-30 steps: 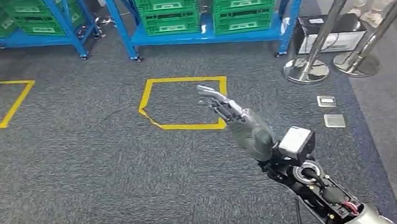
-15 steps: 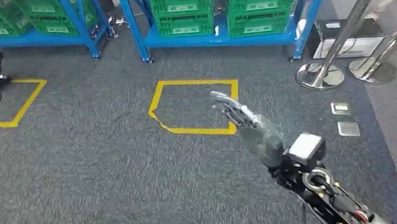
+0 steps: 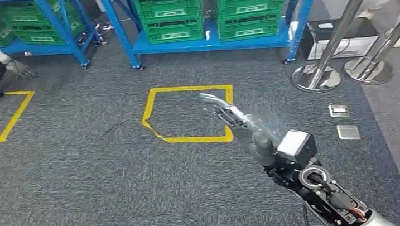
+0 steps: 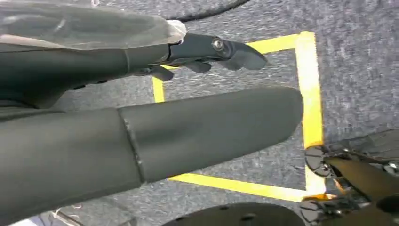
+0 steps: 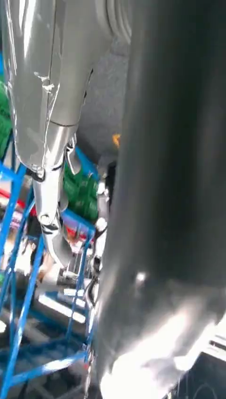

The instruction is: Take the parts from the cabinet and place them on the table.

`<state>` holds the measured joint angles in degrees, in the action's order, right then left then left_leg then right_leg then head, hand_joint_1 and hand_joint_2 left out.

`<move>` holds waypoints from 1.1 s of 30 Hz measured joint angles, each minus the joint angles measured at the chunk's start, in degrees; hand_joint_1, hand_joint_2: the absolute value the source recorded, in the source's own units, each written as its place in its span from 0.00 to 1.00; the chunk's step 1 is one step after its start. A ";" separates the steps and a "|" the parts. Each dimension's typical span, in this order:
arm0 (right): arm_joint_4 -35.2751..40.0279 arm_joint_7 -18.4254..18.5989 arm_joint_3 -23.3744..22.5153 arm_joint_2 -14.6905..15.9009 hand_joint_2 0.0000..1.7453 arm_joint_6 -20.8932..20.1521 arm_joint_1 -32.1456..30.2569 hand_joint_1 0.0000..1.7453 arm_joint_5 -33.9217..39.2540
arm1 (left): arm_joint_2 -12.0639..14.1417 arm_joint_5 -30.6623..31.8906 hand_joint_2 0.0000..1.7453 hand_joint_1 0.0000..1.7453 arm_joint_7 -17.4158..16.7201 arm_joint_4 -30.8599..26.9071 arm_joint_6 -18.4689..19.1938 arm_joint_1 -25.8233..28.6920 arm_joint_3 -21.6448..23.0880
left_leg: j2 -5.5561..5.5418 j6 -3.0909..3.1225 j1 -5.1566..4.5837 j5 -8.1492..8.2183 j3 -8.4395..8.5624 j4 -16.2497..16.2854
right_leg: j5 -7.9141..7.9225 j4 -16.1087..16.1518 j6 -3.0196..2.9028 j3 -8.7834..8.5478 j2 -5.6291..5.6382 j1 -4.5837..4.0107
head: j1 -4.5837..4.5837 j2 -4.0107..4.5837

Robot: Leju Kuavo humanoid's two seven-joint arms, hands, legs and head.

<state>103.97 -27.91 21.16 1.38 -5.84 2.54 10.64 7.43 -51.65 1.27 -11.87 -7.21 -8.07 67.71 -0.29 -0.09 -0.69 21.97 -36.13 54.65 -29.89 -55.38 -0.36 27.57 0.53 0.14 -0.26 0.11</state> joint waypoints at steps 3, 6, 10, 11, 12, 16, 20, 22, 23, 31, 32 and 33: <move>0.02 -0.04 0.15 0.00 0.00 -0.07 0.46 0.00 0.00 | -0.42 -0.02 0.00 0.00 -0.02 0.00 -0.02 0.10 0.00 | 0.04 0.37 0.78 -0.26 1.24 -1.35 | -1.00 0.50 0.88 -1.04 -0.06 0.09 | -0.26 0.00; 0.00 -0.09 0.15 0.02 0.00 -0.04 0.73 0.00 0.00 | -0.39 -0.04 0.00 0.00 0.00 0.00 -0.02 0.05 -0.02 | -0.01 1.02 0.88 0.23 2.20 -1.78 | -6.78 -11.07 1.59 4.44 -0.17 0.15 | -1.16 0.00; -0.05 -0.07 0.22 0.02 0.00 -0.07 0.69 0.00 0.00 | -0.57 -0.04 0.00 0.00 0.00 0.00 0.00 0.11 0.00 | -0.34 0.78 1.03 1.03 3.09 -1.68 | -4.29 -14.38 2.34 8.27 -0.25 0.78 | -1.86 0.00; -0.05 -0.07 0.22 0.02 0.00 -0.04 0.70 0.00 0.00 | -0.68 -0.04 0.00 0.00 0.00 0.00 0.00 0.12 -0.02 | -0.47 0.55 1.14 1.29 3.43 -1.53 | -1.02 -9.36 2.46 6.28 -0.25 0.96 | -2.01 0.00; -0.05 -0.07 0.22 0.02 0.00 -0.07 0.74 0.00 0.00 | -0.79 -0.04 0.00 0.00 0.00 0.00 0.00 0.10 -0.02 | -0.59 0.19 1.27 1.66 3.75 -1.24 | 2.38 -3.22 2.53 3.69 -0.25 1.13 | -2.21 0.00; -0.11 -0.04 0.28 0.04 0.00 -0.07 0.70 0.00 0.00 | -0.68 -0.07 0.00 0.00 0.00 0.00 -0.02 0.03 -0.02 | -0.83 -0.17 0.88 2.37 3.58 -0.66 | 2.66 0.12 1.66 2.58 0.08 0.83 | -1.84 0.00; -0.20 -0.04 0.26 0.07 0.00 -0.20 0.78 0.00 0.02 | -0.74 -0.81 0.00 0.00 -1.46 0.00 0.13 0.34 -0.09 | -0.81 0.19 1.02 1.83 3.86 -1.25 | 2.63 0.12 1.44 2.55 0.21 0.60 | -1.01 0.00; -0.20 -0.04 0.30 0.07 0.00 -0.24 0.79 0.00 0.00 | -0.55 -1.29 0.00 0.00 -2.47 0.00 0.15 0.46 -0.15 | -0.83 -0.04 1.03 1.69 3.94 -1.50 | 2.62 0.12 1.26 2.58 0.18 0.58 | -0.90 0.00; -0.20 -0.04 0.31 0.07 0.00 -0.24 0.79 0.00 0.02 | -0.50 -1.40 0.00 0.00 -2.69 0.00 0.20 0.55 -0.15 | -0.83 -0.15 1.04 1.66 3.97 -1.61 | 2.60 0.12 1.19 2.60 0.16 0.58 | -0.85 0.00; -0.20 0.85 0.31 0.07 0.00 -0.24 1.05 0.00 -0.09 | -0.33 -1.75 0.00 0.00 -2.56 0.00 0.66 0.74 -0.17 | -0.83 -1.23 1.08 1.75 4.05 -1.86 | 2.48 0.11 0.93 2.60 0.16 0.51 | -0.79 0.00; -0.20 0.98 0.31 0.07 0.00 -0.24 1.18 0.00 -0.09 | -0.41 -1.79 0.00 0.00 -2.36 0.00 0.63 0.74 -0.18 | -0.83 -1.23 1.07 1.76 4.04 -1.86 | 2.48 0.11 0.93 2.59 0.16 0.52 | -0.77 0.00; -0.20 1.03 0.31 0.07 0.00 -0.20 1.28 0.00 -0.09 | -0.52 -1.79 0.00 0.00 -2.21 0.00 0.63 0.74 -0.20 | -0.83 -1.24 1.06 1.76 4.04 -1.85 | 2.48 0.13 0.93 2.57 0.16 0.54 | -0.79 0.00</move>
<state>103.78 -26.88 21.46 1.44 -6.03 3.82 10.56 6.91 -53.44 -0.94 -11.87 -6.58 -7.33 67.52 -1.12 -1.33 0.37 23.72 -32.09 52.80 -27.41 -55.25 0.57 30.14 0.69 0.67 -1.05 0.11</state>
